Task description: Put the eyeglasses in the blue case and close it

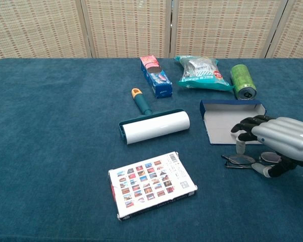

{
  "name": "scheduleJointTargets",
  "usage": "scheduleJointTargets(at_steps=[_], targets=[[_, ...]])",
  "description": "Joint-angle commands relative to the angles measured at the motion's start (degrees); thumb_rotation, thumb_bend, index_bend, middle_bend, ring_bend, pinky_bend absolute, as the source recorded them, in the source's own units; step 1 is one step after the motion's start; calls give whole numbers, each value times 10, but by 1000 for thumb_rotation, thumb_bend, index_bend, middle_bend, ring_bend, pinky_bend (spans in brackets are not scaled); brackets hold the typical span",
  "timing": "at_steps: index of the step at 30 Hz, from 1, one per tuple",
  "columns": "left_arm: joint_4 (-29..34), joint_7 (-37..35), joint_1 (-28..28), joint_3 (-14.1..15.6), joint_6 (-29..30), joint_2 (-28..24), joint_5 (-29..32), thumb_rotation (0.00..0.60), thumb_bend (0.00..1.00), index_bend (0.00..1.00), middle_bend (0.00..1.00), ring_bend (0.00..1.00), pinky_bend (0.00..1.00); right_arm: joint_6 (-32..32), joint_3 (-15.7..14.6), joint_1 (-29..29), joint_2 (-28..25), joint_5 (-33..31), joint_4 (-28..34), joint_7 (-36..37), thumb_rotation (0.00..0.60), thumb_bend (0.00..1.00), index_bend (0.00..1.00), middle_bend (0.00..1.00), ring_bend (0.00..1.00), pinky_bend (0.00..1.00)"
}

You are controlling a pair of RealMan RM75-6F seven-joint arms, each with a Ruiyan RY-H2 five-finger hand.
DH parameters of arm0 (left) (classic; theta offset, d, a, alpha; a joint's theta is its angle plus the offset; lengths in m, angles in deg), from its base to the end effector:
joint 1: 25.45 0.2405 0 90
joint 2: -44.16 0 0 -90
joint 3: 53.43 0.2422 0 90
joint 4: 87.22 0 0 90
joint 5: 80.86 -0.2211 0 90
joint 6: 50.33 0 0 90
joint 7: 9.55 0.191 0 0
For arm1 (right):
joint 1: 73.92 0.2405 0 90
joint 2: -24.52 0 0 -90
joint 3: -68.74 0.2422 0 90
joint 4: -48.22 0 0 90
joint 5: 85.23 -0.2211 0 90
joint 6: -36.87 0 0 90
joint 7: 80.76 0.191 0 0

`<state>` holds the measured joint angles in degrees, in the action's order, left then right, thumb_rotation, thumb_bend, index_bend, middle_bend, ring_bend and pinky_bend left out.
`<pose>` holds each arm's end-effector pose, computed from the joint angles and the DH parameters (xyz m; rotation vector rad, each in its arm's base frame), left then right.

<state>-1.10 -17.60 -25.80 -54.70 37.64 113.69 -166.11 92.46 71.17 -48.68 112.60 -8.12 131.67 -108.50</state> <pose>-0.3326 0.1972 0.1281 -1.2637 -1.0281 -0.9500 -0.2228 -0.2898 -0.0649 1.9862 -0.8402 0.6332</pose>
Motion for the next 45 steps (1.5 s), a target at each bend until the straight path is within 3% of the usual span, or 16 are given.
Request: scheduleJointTargets(at_steps=[1, 18, 24, 35, 45], targets=[[-1, -1, 0, 0, -1, 0, 0, 600, 401, 0, 0, 0, 0, 1, -2, 1, 2, -1, -3, 1, 600, 440, 418, 128, 12, 2], [-5, 0, -1, -1, -5, 4, 0, 600, 401, 0, 0, 0, 0, 42, -14, -7, 4, 17, -15, 32, 600, 509, 561, 230, 69, 3], [-5, 0, -1, -1, -6, 4, 0, 600, 401, 0, 0, 0, 0, 55, -10, -8, -2, 20, -20, 42, 600, 511, 571, 239, 77, 2], [-1, 5, -3, -3, -8, 4, -1, 600, 401, 0, 0, 0, 0, 50, 46, 31, -18, 0, -23, 32, 600, 511, 571, 240, 80, 2], [1, 9, -4, -2, -11, 3, 1, 600, 401, 0, 0, 0, 0, -8, 85, 87, 28, -77, -105, -12, 600, 511, 571, 240, 80, 3]])
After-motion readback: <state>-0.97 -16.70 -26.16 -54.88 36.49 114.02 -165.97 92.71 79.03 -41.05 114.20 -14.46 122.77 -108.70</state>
